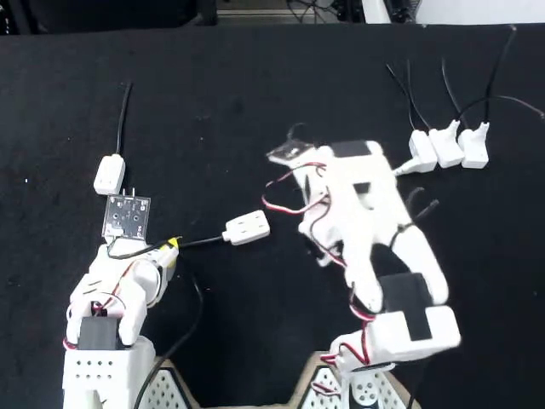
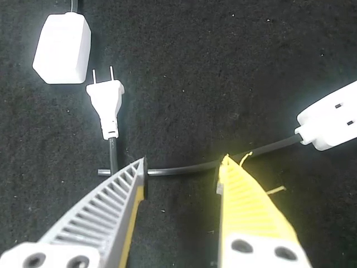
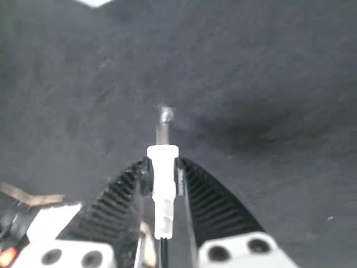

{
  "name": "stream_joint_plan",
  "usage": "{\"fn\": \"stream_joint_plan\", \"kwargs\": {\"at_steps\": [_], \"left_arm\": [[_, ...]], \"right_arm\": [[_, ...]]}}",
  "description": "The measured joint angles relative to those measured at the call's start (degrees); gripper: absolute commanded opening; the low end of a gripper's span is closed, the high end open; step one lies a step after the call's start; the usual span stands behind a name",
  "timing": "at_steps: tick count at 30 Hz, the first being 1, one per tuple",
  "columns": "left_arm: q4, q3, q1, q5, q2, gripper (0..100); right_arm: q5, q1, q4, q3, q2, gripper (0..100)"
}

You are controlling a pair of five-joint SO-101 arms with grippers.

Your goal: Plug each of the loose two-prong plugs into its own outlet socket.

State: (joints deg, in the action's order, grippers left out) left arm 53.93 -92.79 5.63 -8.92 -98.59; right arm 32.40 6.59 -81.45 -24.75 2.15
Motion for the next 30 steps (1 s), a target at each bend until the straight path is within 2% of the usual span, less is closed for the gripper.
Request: {"fn": "stream_joint_plan", "kwargs": {"at_steps": [4,9,22,30], "left_arm": [[0.0,0.0,0.0,0.0,0.0,22],[0.0,0.0,0.0,0.0,0.0,22],[0.0,0.0,0.0,0.0,0.0,22],[0.0,0.0,0.0,0.0,0.0,22]], "right_arm": [[1.49,-4.13,9.67,-6.15,-3.34,1.1],[3.52,-4.84,18.2,-15.74,-8.44,1.1],[10.2,-9.58,18.29,-20.57,-8.44,1.1],[10.9,-10.81,18.64,-21.27,-8.44,1.2]]}}
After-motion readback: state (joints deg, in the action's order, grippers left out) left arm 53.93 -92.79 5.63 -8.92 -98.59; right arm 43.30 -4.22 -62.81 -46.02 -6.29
